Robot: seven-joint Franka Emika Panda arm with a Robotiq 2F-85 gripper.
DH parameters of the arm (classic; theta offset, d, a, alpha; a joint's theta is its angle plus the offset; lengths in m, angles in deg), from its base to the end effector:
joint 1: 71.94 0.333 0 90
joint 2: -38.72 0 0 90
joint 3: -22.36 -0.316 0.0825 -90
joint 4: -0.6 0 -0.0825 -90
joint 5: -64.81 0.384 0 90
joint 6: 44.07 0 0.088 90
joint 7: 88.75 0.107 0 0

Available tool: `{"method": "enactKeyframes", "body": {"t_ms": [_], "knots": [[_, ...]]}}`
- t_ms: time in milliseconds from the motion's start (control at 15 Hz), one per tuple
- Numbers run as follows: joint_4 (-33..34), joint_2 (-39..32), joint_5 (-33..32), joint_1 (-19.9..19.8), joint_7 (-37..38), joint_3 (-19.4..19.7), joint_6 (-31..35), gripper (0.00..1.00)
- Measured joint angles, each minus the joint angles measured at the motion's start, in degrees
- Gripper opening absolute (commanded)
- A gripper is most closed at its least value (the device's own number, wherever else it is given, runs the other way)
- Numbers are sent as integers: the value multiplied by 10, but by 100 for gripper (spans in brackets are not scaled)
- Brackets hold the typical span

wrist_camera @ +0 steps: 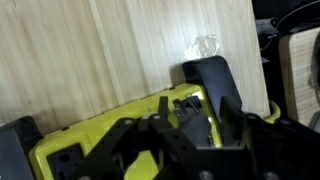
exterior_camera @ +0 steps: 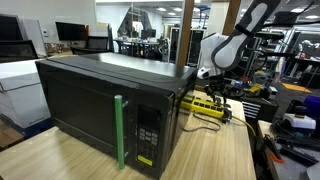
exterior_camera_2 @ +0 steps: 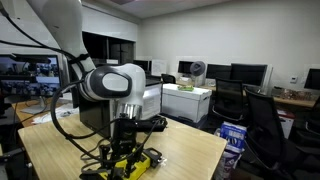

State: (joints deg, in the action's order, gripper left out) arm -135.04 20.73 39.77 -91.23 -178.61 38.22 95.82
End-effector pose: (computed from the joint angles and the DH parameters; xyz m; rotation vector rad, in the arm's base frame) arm 0.3904 -0.2838 0.1819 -2.3785 -1.8623 0.6093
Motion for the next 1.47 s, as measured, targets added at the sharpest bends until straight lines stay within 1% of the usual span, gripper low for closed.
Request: {"method": "enactKeyframes", "body": {"t_ms": [67,200,400,667,1133,1467], "knots": [[-2,0,-1,0,9,1,10,95],[-2,-1,-1,0,24,4,30,100],[-2,0,-2,0,27,2,71,100],[-13,9,-20,0,17,1,100,100],[-50,33,-41,1,-43,0,97,100],[-54,42,-53,-1,-106,8,88,100]]}}
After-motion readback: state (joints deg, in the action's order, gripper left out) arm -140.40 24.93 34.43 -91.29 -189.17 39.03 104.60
